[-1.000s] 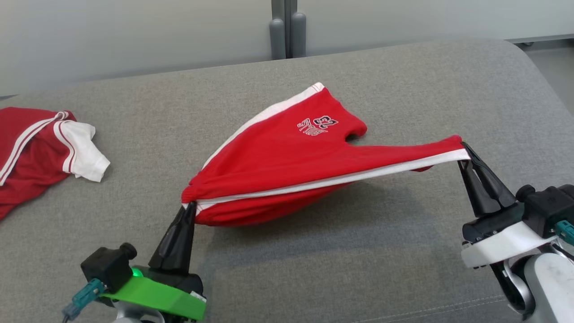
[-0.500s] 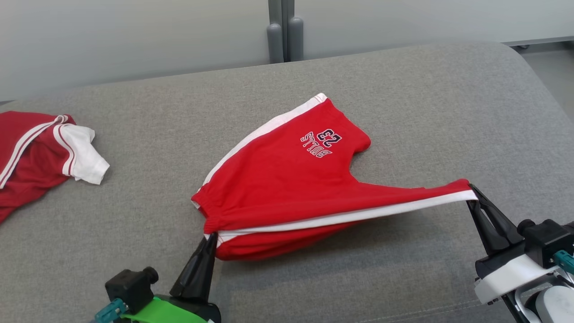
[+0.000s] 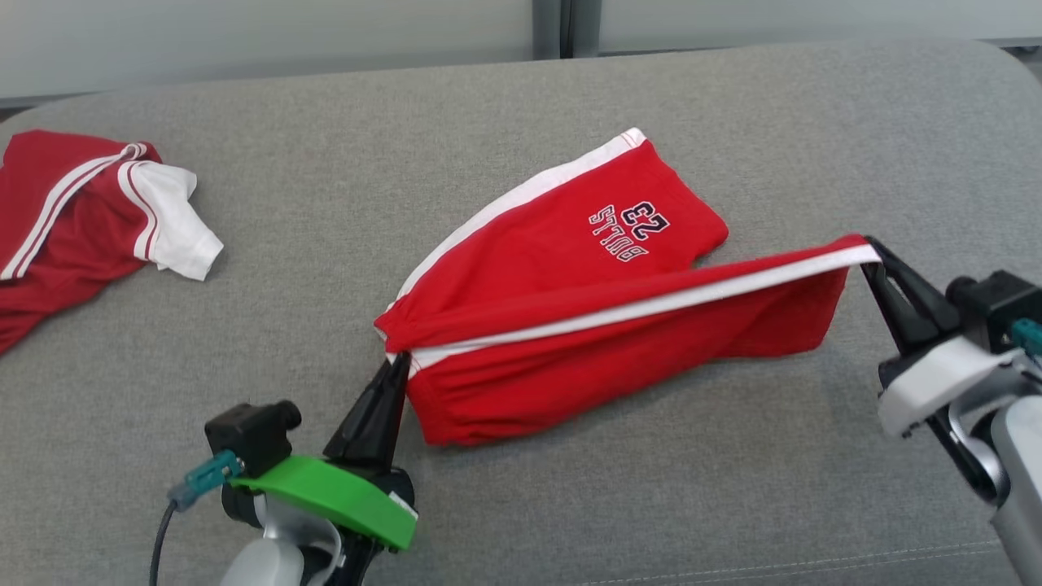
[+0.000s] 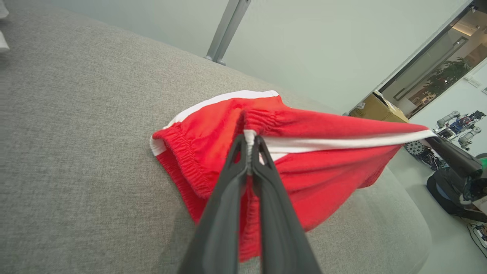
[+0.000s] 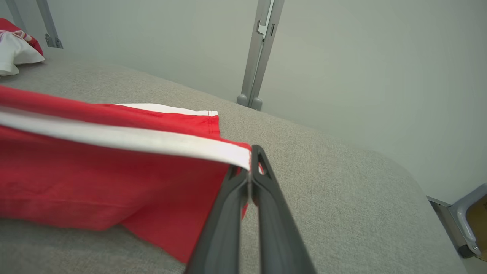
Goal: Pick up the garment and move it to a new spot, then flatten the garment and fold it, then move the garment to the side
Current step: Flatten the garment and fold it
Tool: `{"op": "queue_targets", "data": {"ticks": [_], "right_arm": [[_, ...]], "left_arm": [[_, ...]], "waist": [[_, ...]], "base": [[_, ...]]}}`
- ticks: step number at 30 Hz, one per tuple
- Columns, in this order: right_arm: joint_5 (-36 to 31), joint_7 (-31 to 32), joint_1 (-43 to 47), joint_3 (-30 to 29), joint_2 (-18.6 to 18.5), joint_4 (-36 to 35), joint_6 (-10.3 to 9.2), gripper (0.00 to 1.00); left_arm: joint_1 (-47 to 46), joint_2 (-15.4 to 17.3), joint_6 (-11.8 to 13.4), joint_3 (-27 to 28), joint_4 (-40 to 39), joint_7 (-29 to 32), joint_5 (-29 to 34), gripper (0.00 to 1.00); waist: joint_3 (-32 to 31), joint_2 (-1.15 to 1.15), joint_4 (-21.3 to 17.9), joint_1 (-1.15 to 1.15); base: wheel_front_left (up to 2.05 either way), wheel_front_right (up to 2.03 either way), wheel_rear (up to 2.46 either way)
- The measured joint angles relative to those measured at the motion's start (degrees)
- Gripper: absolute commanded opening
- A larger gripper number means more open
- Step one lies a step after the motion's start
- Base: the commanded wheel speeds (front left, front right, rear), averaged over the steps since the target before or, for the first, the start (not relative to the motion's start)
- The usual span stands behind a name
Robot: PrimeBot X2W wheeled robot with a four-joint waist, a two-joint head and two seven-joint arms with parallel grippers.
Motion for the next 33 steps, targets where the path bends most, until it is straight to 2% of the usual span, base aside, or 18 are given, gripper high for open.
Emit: {"op": "queue_targets", "data": {"ticks": [8,15,23,33], "right_arm": [[-0.21,6.06,-13.28,3.60,-2.35,3.82,0.67,0.00],[0.00,9.94,-20.82,7.75,-4.33,7.59,0.66,0.00],[2.19,12.95,-29.55,15.50,-5.83,12.10,0.65,0.00],[4.47,13.50,-36.99,20.92,-6.81,18.40,0.65,0.00]], "left_arm": [[-9.40,-0.41,2.15,-0.08,4.02,1.66,-0.13,0.00],[-15.21,-0.74,3.24,-2.25,6.75,1.68,-0.98,0.00],[-20.27,-0.77,4.46,-5.88,9.39,0.30,-4.30,0.00],[-23.52,-0.78,5.52,-9.48,11.62,-3.35,-7.57,0.00]], "waist": [[5.19,0.00,2.58,0.00],[8.96,0.00,5.27,0.00],[13.44,0.00,8.98,0.00],[17.28,0.00,11.69,0.00]], "base": [[0.00,0.00,0.00],[0.00,0.00,0.00],[0.00,0.00,0.00],[0.00,0.00,0.00]]}}
